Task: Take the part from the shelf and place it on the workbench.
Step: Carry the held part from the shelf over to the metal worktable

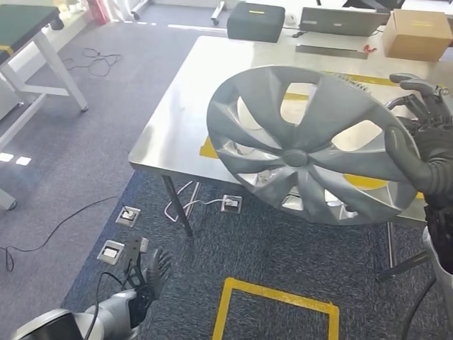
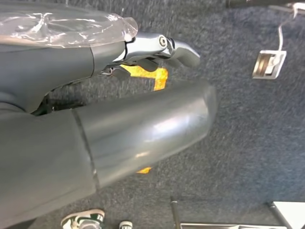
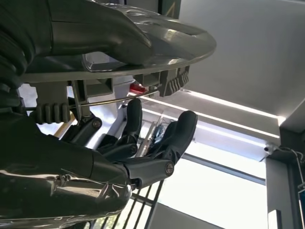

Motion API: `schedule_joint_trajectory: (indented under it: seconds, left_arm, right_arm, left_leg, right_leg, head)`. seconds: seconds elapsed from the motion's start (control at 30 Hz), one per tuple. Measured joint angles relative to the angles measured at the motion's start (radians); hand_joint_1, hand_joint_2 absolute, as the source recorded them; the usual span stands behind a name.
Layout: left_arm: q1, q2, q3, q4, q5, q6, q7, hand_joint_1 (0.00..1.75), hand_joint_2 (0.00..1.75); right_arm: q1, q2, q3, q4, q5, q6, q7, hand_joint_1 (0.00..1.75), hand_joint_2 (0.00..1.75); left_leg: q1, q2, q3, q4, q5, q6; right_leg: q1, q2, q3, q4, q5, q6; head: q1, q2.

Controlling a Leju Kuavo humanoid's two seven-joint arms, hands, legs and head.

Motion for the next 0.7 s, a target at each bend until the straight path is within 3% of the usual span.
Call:
schedule_joint_trajectory:
  seconds: [0.07, 0.2, 0.23, 0.27, 0.3, 0.37, 0.4, 0.5, 0.6, 0.67, 0.7]
  left_arm:
    - [0.000, -0.001, 0.000, 0.000, 0.000, 0.000, 0.000, 0.00, 0.00]
    - [0.000, -0.001, 0.000, 0.000, 0.001, 0.000, 0.000, 0.00, 0.00]
    - [0.002, -0.001, 0.000, 0.000, 0.001, 0.000, 0.000, 0.00, 0.00]
    - [0.003, -0.001, 0.000, 0.000, 0.001, 0.000, 0.000, 0.00, 0.00]
    - [0.004, -0.001, 0.000, 0.000, 0.001, 0.000, 0.000, 0.00, 0.00]
    - [0.003, 0.001, 0.000, 0.000, 0.001, 0.000, 0.000, 0.00, 0.00]
    - [0.001, 0.002, 0.000, 0.000, 0.001, 0.000, 0.000, 0.00, 0.00]
    - [-0.003, 0.005, 0.000, 0.000, 0.003, 0.000, -0.001, 0.00, 0.00]
    - [-0.002, 0.006, 0.000, 0.000, 0.005, 0.000, -0.002, 0.00, 0.00]
    - [-0.002, 0.005, 0.000, 0.000, 0.005, 0.000, -0.003, 0.00, 0.00]
    - [-0.002, 0.004, 0.000, 0.000, 0.005, 0.000, -0.004, 0.00, 0.00]
  right_arm:
    - [-0.001, 0.000, -0.001, 0.000, 0.000, 0.001, 0.001, 1.75, 1.75]
    - [-0.001, 0.000, -0.001, 0.000, 0.000, 0.001, 0.000, 1.75, 1.75]
    - [0.000, 0.000, -0.001, 0.000, 0.000, 0.001, 0.000, 1.75, 1.75]
    - [0.000, 0.000, -0.001, 0.000, 0.000, 0.001, 0.000, 1.75, 1.75]
    - [0.000, 0.000, -0.001, 0.000, 0.000, 0.001, 0.000, 1.75, 1.75]
    - [0.000, 0.000, -0.001, 0.000, 0.000, 0.002, 0.000, 1.75, 1.75]
    - [0.000, 0.000, -0.001, 0.000, 0.000, 0.003, 0.000, 1.75, 1.75]
    - [0.001, 0.001, -0.001, 0.000, 0.000, 0.006, -0.001, 1.75, 1.75]
    - [0.003, 0.001, -0.001, 0.000, 0.000, 0.009, -0.002, 1.75, 1.75]
    - [0.003, 0.001, -0.002, 0.000, 0.000, 0.010, -0.004, 1.75, 1.75]
    - [0.004, 0.001, -0.002, 0.000, 0.000, 0.010, -0.005, 1.75, 1.75]
  left_leg:
    - [0.002, 0.004, -0.015, 0.037, -0.021, -0.009]
    - [0.002, 0.007, -0.162, 0.281, -0.118, -0.015]
    - [0.002, 0.007, -0.186, 0.305, -0.117, -0.013]
    - [0.000, 0.007, -0.191, 0.289, -0.096, -0.008]
    - [-0.001, 0.007, -0.176, 0.238, -0.059, -0.001]
    - [-0.009, 0.007, -0.112, 0.088, 0.021, 0.015]
    - [-0.014, 0.008, -0.089, 0.034, 0.035, 0.021]
    - [-0.024, 0.008, -0.063, -0.022, 0.036, 0.039]
    - [-0.015, 0.009, -0.029, -0.037, 0.045, 0.052]
    - [-0.012, 0.009, -0.011, -0.038, 0.037, 0.054]
    - [-0.012, 0.009, -0.005, -0.038, 0.031, 0.054]
  right_leg:
    - [-0.001, 0.001, 0.006, -0.001, 0.002, -0.011]
    - [0.005, 0.004, 0.011, -0.002, -0.006, -0.023]
    - [0.008, 0.005, 0.013, -0.002, -0.009, -0.025]
    - [0.011, 0.006, 0.017, -0.002, -0.014, -0.026]
    - [0.014, 0.006, 0.023, -0.002, -0.019, -0.026]
    - [0.017, 0.006, 0.037, -0.003, -0.029, -0.026]
    - [0.017, 0.006, 0.042, -0.005, -0.033, -0.024]
    - [0.015, 0.007, 0.053, -0.012, -0.035, -0.009]
    - [0.015, 0.005, 0.048, 0.028, -0.058, 0.008]
    - [0.010, 0.003, -0.010, 0.138, -0.109, 0.018]
    - [0.007, 0.002, -0.054, 0.214, -0.137, 0.024]
  head:
    - [-0.004, 0.000]
    - [-0.017, 0.000]
    - [-0.018, 0.000]
    - [-0.019, 0.000]
    - [-0.021, 0.000]
    - [-0.021, 0.000]
    - [-0.020, 0.000]
    - [-0.020, 0.000]
    - [-0.018, 0.000]
    - [-0.012, 0.000]
    - [-0.010, 0.000]
